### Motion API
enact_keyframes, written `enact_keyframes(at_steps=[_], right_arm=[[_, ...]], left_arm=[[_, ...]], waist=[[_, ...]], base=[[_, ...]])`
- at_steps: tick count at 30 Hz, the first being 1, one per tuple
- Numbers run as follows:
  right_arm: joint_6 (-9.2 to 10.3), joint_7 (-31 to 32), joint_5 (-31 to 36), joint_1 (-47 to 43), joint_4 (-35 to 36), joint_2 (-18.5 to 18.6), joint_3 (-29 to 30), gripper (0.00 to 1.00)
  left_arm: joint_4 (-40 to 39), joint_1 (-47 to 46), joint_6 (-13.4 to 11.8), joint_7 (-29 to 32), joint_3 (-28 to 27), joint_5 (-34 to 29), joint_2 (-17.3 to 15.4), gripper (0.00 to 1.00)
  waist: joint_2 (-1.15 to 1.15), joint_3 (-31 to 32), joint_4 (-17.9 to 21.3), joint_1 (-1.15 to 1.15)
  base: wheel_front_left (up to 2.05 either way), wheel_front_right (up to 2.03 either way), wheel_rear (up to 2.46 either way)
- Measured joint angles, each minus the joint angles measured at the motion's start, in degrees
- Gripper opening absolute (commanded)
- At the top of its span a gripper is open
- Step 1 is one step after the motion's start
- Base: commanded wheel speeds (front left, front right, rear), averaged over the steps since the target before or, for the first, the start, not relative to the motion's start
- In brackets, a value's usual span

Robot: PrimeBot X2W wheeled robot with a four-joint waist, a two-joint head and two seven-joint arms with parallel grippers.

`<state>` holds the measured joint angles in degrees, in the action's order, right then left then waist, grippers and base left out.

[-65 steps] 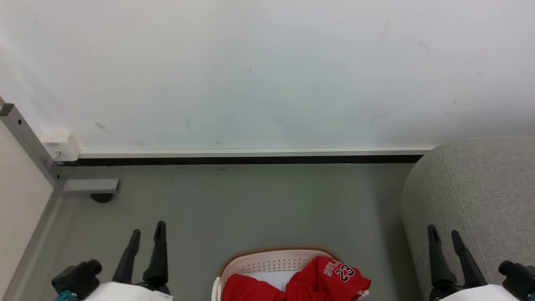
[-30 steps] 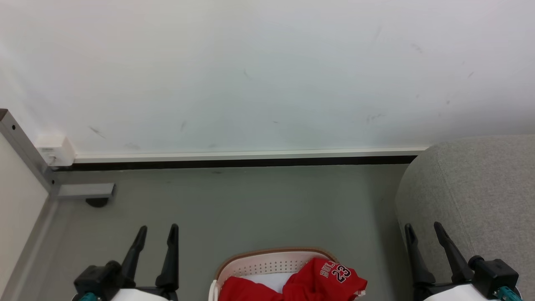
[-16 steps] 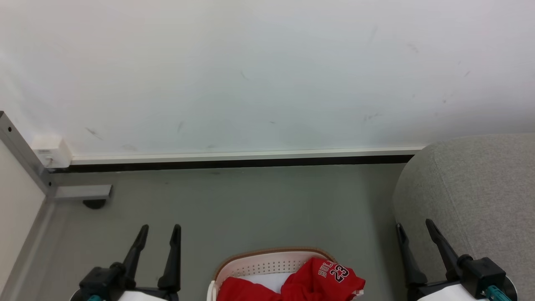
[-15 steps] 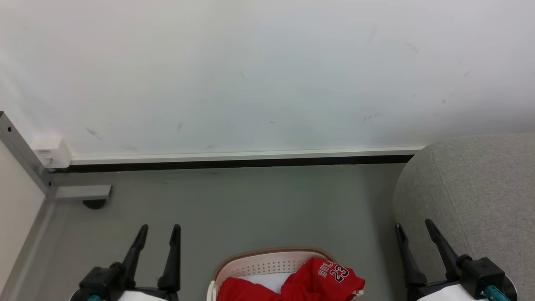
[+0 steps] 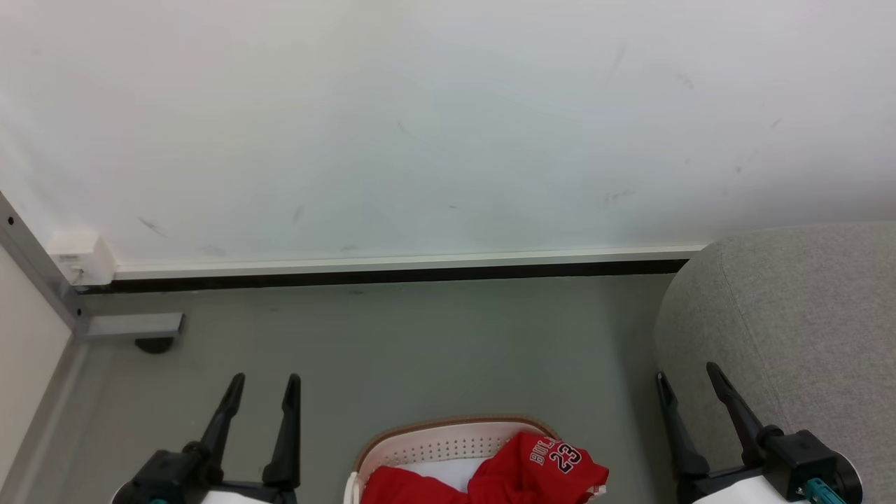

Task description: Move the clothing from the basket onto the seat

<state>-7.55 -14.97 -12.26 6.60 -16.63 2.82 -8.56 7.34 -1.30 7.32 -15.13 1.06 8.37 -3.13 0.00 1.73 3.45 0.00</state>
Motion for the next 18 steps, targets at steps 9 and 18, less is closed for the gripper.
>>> enact_keyframes(at_steps=[9, 18], right_arm=[[0.0, 0.0, -0.6, 0.0, 0.1, 0.0, 0.1, 1.0], [0.0, 0.0, -1.1, 0.0, 0.0, 0.0, 0.1, 1.0]], left_arm=[[0.4, 0.0, 0.1, 0.0, -0.1, 0.2, 0.2, 1.0], [0.5, 0.0, 0.2, 0.0, 0.0, 0.4, 0.2, 1.0]], waist=[[0.0, 0.2, -0.1, 0.0], [0.0, -0.1, 0.2, 0.0]], base=[[0.0, 0.0, 0.0], [0.0, 0.0, 0.0]])
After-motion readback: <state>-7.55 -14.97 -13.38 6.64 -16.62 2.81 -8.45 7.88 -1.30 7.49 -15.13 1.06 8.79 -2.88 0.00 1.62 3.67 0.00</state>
